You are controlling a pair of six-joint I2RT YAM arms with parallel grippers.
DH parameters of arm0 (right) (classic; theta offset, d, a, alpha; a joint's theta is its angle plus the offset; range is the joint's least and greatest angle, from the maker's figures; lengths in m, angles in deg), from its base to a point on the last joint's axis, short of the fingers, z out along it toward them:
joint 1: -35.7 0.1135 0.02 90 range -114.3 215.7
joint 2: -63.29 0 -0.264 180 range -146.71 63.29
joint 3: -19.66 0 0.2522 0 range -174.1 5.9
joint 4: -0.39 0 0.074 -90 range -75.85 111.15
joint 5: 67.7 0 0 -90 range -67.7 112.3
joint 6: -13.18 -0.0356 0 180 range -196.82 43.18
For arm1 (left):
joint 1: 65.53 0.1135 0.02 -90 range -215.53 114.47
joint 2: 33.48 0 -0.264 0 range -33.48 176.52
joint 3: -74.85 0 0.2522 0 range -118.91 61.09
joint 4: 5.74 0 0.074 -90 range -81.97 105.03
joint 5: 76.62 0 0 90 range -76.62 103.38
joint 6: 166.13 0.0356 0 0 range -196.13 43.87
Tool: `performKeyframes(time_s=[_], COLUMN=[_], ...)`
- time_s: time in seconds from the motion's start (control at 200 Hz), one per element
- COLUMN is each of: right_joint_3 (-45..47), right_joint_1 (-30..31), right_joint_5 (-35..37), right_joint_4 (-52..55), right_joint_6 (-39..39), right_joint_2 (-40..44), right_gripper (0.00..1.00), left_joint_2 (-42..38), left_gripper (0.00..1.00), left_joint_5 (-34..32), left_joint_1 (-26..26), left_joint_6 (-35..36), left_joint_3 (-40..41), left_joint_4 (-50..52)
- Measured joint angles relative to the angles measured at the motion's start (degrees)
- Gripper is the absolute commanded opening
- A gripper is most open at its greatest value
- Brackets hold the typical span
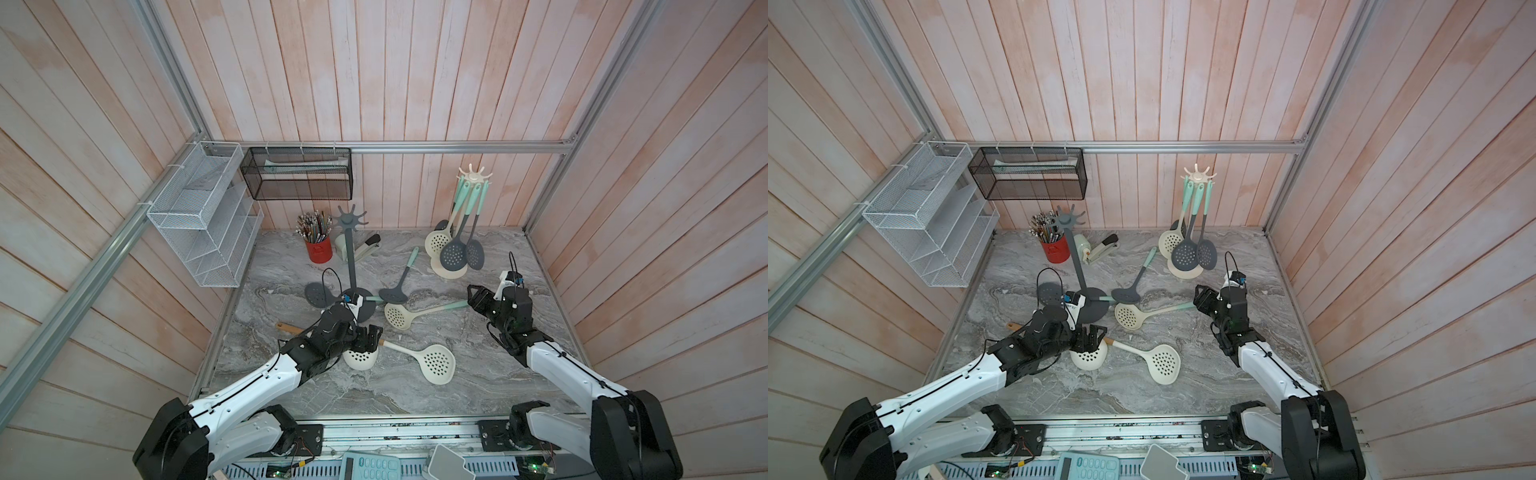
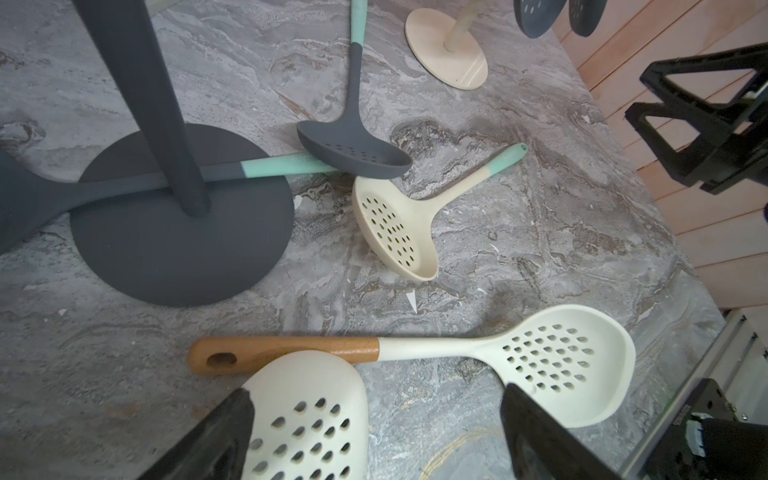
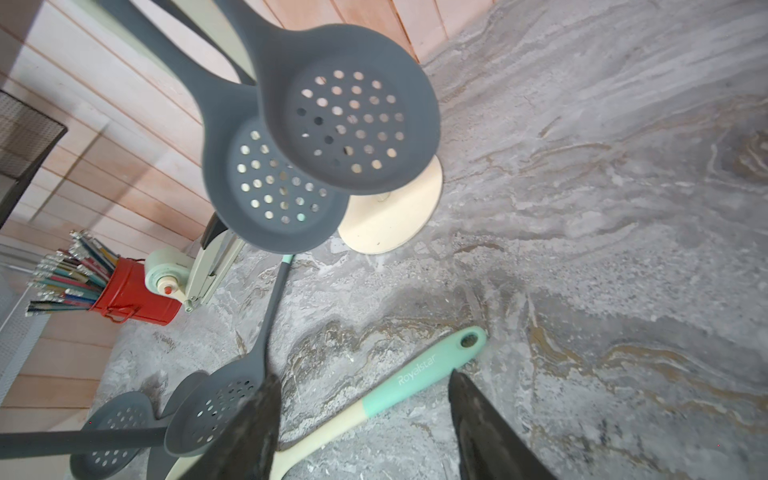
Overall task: Hang the skimmer on the kitchen utensil rack
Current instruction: Pick up the skimmer from the center of the board.
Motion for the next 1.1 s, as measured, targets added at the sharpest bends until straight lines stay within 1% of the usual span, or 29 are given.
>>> performKeyframes(time_s=[0.115,0.235,0.37,0.62,0.895,1.025,1.1], right_joint_3=[0.02,0.02,0.02,0.02,0.79,1.27,1.42], right_joint_1=[-1.84,-2.01,-2.01,-2.01,-2.01,-2.01,-2.01], right_joint_5=[-1.51,-2.82,-3.91,-5.97,-7.10,-7.34,-7.54], right_joint_4=[-0.02,-0.37,-0.98,-2.32,-3.02,-3.13,-3.04], right_joint_6=[-1.79,-2.64,-3.65,-5.29,-6.64,-6.93,-7.08], right_joint_2=[-1.88,-3.19,-4.55,-5.55,-5.14,-4.74,-4.72], right_gripper=[0.64,0.64,0.64,0.62,0.62,0.62,0.62], left_joint_2=[-1.11,-4.11,-5.88,-3.37,-4.70,-4.28,-3.37], left_gripper=[0.91,0.89,0.85,0.79,0.73,0.68,0.68], left_joint_5=[-1.77,-4.48,-6.69,-6.56,-8.28,-8.09,-7.91], left_joint_1=[1.03,2.62,3.02,3.17,3.17,3.15,2.84], left_joint_6=[-2.51,-6.08,-9.55,-13.62,-18.34,-19.45,-19.91], left_joint_3=[1.38,2.08,2.08,0.52,-1.77,-2.05,-2.60], left_joint_4=[0.61,2.54,3.65,6.49,9.75,9.97,9.64])
